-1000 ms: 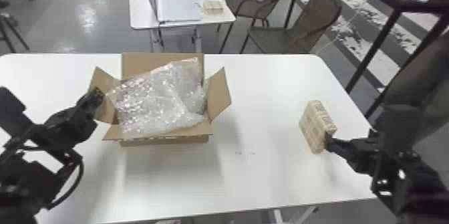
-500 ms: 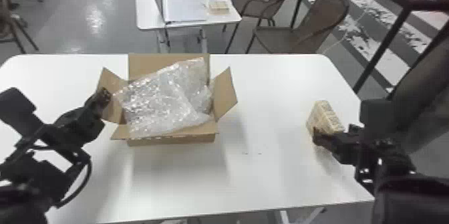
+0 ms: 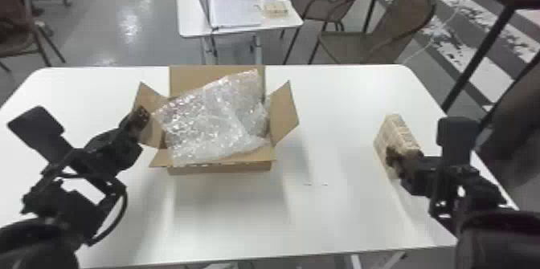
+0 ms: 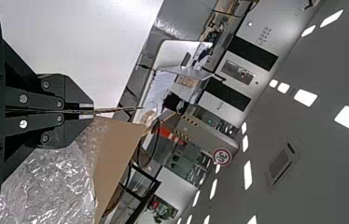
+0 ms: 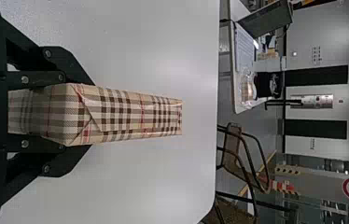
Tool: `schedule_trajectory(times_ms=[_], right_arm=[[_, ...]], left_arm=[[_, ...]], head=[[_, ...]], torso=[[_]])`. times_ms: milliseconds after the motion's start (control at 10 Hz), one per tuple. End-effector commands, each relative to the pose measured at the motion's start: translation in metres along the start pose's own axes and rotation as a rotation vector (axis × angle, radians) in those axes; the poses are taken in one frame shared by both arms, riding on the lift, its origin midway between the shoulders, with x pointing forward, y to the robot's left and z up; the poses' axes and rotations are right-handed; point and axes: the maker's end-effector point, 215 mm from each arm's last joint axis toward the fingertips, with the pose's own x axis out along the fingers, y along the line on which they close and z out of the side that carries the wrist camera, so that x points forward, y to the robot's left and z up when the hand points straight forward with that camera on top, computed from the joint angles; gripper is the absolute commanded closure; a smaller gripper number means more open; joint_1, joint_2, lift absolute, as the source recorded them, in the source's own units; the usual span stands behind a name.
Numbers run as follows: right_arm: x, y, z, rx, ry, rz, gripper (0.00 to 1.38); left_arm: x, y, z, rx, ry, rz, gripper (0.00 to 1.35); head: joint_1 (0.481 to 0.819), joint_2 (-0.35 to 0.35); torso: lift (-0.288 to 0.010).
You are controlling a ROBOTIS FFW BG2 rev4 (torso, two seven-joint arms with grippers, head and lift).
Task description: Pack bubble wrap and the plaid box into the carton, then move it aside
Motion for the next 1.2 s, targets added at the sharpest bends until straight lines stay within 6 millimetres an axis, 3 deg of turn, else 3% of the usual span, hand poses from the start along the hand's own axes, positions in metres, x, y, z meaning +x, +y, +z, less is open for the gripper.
schedule_trajectory(times_ms=[0, 100, 200, 500, 600, 700, 1000, 1100], right_arm=[[-0.005, 0.003, 0.005, 0.005, -0.014, 0.006, 0.95], [-0.008, 0.008, 0.01, 0.018, -0.029, 0.02, 1.01], [-0.015, 0.016, 0.031, 0.027, -0.078, 0.041, 1.01], [-0.045, 0.085, 0.15, 0.039, -0.311, 0.2, 1.01], [-0.055, 0.114, 0.185, 0.044, -0.377, 0.271, 1.01], [-0.059, 0.144, 0.204, 0.051, -0.408, 0.354, 1.01], [-0.054, 0.249, 0.22, 0.04, -0.359, 0.724, 1.01], [-0.049, 0.276, 0.211, 0.046, -0.301, 0.836, 1.01]], left_arm=[[0.0, 0.0, 0.0, 0.0, -0.001, -0.001, 1.21], [0.0, 0.0, 0.0, -0.003, -0.001, 0.001, 1.21], [0.0, -0.001, 0.0, -0.003, -0.003, -0.001, 1.21], [0.001, -0.003, -0.004, -0.007, 0.005, -0.004, 1.21], [0.002, -0.004, -0.006, -0.009, 0.008, -0.005, 1.21], [0.003, -0.004, -0.006, -0.011, 0.007, -0.005, 1.21], [0.008, -0.011, -0.008, -0.013, 0.012, -0.019, 1.21], [0.012, -0.015, -0.009, -0.014, 0.013, -0.026, 1.21]], head=[[0.695, -0.046], [0.695, -0.043], [0.695, -0.041], [0.695, -0.01], [0.678, 0.017], [0.648, 0.046], [0.607, 0.141], [0.602, 0.179]], torso=[[-0.166], [-0.166], [-0.166], [-0.166], [-0.166], [-0.166], [-0.166], [-0.166]])
